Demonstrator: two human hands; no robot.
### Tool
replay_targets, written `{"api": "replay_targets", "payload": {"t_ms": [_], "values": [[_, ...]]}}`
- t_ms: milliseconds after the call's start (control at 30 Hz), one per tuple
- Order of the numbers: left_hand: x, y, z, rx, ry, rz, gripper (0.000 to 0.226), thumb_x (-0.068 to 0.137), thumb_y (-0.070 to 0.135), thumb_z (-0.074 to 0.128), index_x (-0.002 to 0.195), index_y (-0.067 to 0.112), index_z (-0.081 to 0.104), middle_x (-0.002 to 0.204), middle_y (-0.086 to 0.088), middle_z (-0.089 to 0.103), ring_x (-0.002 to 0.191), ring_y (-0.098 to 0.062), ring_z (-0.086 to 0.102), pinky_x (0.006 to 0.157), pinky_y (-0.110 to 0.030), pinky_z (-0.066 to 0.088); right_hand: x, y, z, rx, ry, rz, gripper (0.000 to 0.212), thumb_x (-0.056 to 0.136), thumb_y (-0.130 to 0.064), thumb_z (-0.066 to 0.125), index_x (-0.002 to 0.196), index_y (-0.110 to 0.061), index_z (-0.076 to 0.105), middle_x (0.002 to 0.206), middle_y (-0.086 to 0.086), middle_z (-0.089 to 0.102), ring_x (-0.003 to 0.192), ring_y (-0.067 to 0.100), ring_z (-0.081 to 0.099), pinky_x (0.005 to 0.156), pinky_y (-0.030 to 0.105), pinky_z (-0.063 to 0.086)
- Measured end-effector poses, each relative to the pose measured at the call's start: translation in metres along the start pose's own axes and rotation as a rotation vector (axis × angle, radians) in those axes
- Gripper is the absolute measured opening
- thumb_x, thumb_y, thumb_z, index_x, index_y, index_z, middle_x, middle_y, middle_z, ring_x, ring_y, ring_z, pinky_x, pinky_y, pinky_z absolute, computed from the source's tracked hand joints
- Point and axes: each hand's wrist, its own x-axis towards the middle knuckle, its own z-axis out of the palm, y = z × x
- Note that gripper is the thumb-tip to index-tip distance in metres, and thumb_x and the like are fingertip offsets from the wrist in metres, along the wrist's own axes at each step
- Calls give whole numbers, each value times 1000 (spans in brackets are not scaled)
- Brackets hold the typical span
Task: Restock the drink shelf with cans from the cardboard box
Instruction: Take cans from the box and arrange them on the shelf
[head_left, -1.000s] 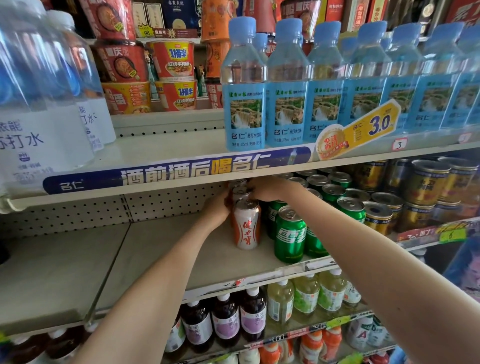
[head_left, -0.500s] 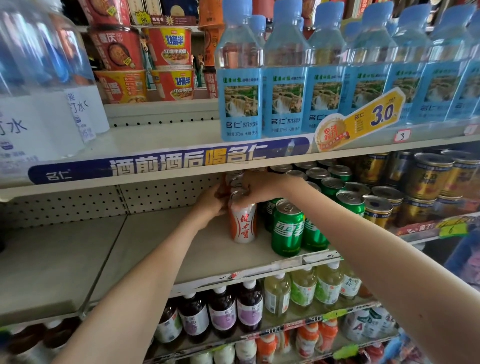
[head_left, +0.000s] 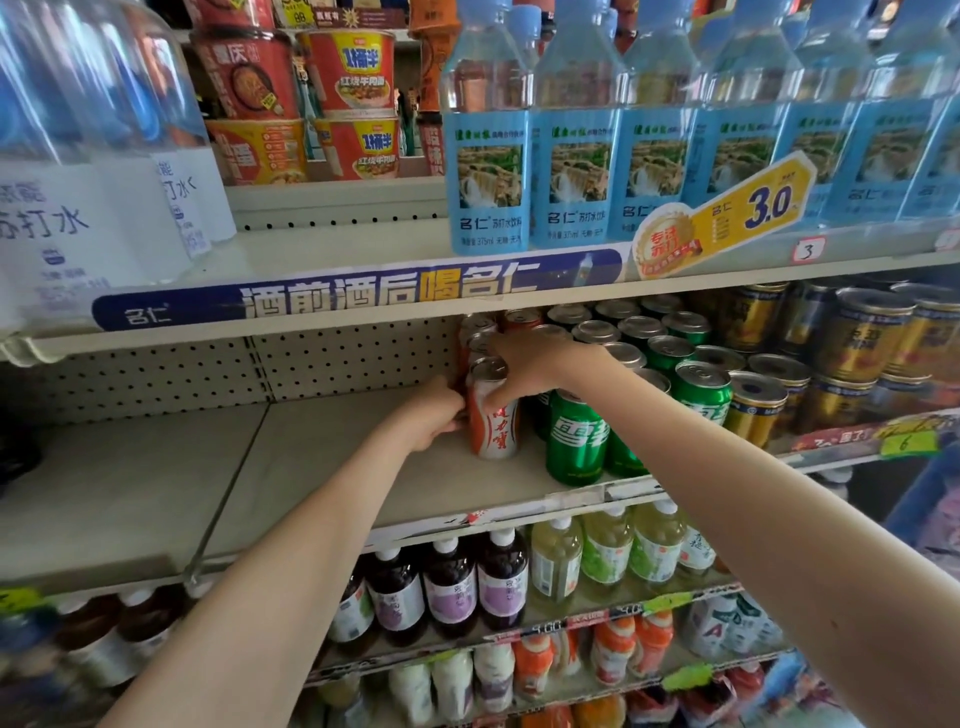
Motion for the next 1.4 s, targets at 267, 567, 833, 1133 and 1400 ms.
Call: {"api": "replay_targets", "payload": {"t_ms": [267, 567, 833, 1133, 1400], "values": [[-63, -19, -49, 236, 197, 204, 16, 95, 10, 48, 86, 20, 57, 88, 1, 62, 85, -16, 57, 78, -26, 45, -20, -88, 28, -97, 315, -364, 45, 90, -32, 56, 130, -12, 48, 131, 11, 47, 124, 29, 38, 104, 40, 32], [-238, -151, -148, 109, 829, 43, 19, 94, 1, 50, 105, 11, 63, 93, -3, 63, 93, -24, 59, 79, -21, 45, -26, -253, 147, 257, 63, -865, 49, 90, -26, 56, 134, -9, 45, 126, 12, 53, 122, 28, 44, 100, 33, 36], [-363, -288, -203, -126, 1099, -57, 27, 93, -7, 47, 94, 17, 58, 100, 0, 62, 95, -19, 59, 86, -28, 47, -53, -402, 240, 273, -69, -1085, 39, 88, -15, 57, 124, 1, 51, 119, 18, 56, 116, 36, 47, 93, 35, 37], [-476, -469, -262, -115, 1291, -499, 21, 92, -3, 49, 110, -2, 61, 110, -16, 64, 98, -23, 60, 77, -11, 42, -61, -535, 408, 226, -508, -1000, 52, 81, -37, 46, 121, -5, 55, 115, 18, 60, 111, 34, 54, 93, 36, 41], [-481, -667, -235, -208, 1309, -805, 23, 94, 3, 49, 111, 11, 62, 104, -1, 62, 99, -19, 59, 79, -16, 42, -39, -534, 648, 234, -695, -838, 44, 87, -27, 49, 121, 0, 57, 122, 25, 58, 110, 35, 61, 103, 27, 31]]}}
